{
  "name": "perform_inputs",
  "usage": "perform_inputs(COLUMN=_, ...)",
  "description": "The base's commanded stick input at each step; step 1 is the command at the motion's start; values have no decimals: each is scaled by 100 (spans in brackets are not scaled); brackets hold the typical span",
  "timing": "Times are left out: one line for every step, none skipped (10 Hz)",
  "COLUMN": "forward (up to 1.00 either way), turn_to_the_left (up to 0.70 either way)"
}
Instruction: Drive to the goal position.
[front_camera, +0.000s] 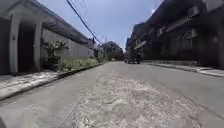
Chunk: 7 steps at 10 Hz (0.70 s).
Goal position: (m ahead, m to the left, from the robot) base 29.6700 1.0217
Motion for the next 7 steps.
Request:
perform_inputs(forward=100, turn_to_the_left=1)
perform_inputs(forward=100, turn_to_the_left=1)
perform_inputs(forward=100, turn_to_the_left=1)
perform_inputs(forward=100, turn_to_the_left=1)
perform_inputs(forward=100, turn_to_the_left=1)
perform_inputs(forward=100, turn_to_the_left=1)
perform_inputs(forward=100, turn_to_the_left=1)
